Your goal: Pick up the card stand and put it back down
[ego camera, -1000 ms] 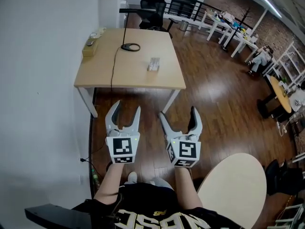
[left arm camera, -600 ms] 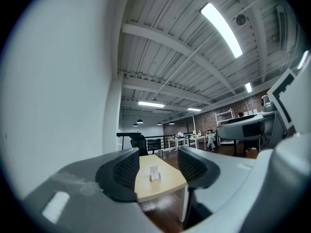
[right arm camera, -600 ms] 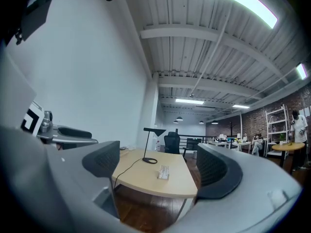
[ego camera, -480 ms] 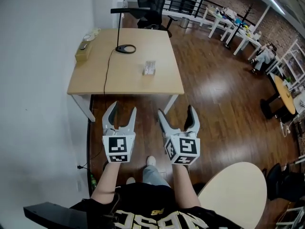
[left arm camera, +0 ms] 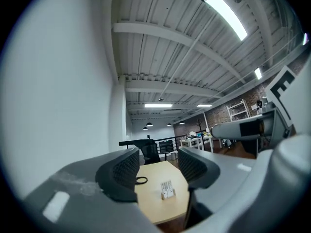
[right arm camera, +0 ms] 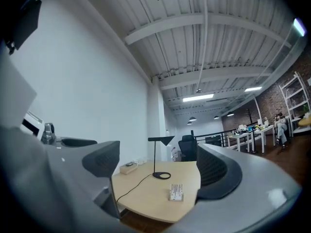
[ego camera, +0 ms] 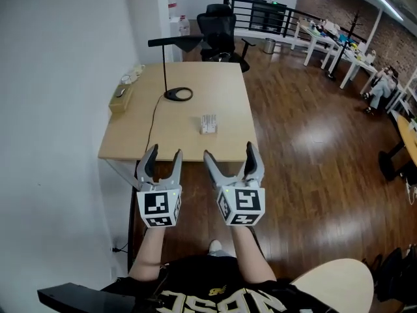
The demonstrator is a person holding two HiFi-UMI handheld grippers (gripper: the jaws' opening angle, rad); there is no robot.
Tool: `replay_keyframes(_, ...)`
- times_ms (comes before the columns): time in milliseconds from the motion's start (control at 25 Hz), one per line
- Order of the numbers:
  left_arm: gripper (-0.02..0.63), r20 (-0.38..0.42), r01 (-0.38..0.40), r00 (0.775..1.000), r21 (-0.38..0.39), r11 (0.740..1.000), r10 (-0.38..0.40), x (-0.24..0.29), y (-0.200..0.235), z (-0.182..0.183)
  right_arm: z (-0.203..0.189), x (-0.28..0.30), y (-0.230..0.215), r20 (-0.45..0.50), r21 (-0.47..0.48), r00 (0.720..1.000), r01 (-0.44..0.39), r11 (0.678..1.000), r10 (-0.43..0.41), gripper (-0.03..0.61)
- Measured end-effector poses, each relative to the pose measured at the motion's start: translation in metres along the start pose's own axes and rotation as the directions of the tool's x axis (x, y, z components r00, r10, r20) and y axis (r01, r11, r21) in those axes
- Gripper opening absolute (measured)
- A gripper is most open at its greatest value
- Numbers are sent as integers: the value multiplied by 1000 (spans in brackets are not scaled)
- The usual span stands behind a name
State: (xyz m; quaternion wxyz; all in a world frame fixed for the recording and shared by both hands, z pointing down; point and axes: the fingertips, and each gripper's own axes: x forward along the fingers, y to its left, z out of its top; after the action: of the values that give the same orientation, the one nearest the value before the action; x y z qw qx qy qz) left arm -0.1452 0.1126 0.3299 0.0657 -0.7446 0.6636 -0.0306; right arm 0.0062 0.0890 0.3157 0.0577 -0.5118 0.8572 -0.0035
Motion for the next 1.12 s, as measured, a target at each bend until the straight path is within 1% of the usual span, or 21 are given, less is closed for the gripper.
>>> replay_keyframes(160, 247, -28, -34, 999, -1, 999, 34, 18, -2, -12, -20, 21, -23, -35, 21, 999, -27, 999, 28, 489)
replay_keyframes(320, 246, -43, -76, 996, -14, 997, 75, 35, 12, -17, -34, 42, -31, -79, -1, 996, -33, 999, 33, 489)
replay_keyframes(480, 247, -31, -78, 996, 33, 996, 79, 64, 24, -18, -31, 69, -40, -71, -41, 997, -17, 999, 14, 489)
replay_keyframes(560, 247, -20, -66, 998, 35, 997, 66, 83, 30, -20, -28, 89, -44, -59, -58, 998, -3, 998, 0, 489)
replay_keyframes(680, 250, -7, -44, 999, 4, 999, 44, 117, 47, -23, -25, 124, -45, -59, -77, 998, -3, 997, -2, 489)
replay_keyframes(720, 250, 2, -39, 999, 2, 999, 39, 129, 56, -22, -20, 135, -44, -45, -84, 999, -5, 996, 1, 489)
replay_keyframes(840, 253, 38, -17, 999, 2, 1000, 17, 165, 78, -15, 0, 161, -46, 47, -104, 999, 18, 994, -13, 485)
replay_keyframes(920, 267, 64, 15, 998, -2, 1000, -15, 186, 86, -8, 7, 177, -52, 76, -110, 996, 44, 993, -35, 485)
replay_keyframes(1040, 267, 87, 74, 993, 14, 997, -75, 206, 93, -1, 9, 202, -58, 75, -129, 995, 73, 989, -64, 485)
replay_keyframes(1120, 268, 93, 107, 990, -3, 994, -106, 213, 99, -2, 6, 211, -56, 72, -141, 995, 74, 987, -64, 485)
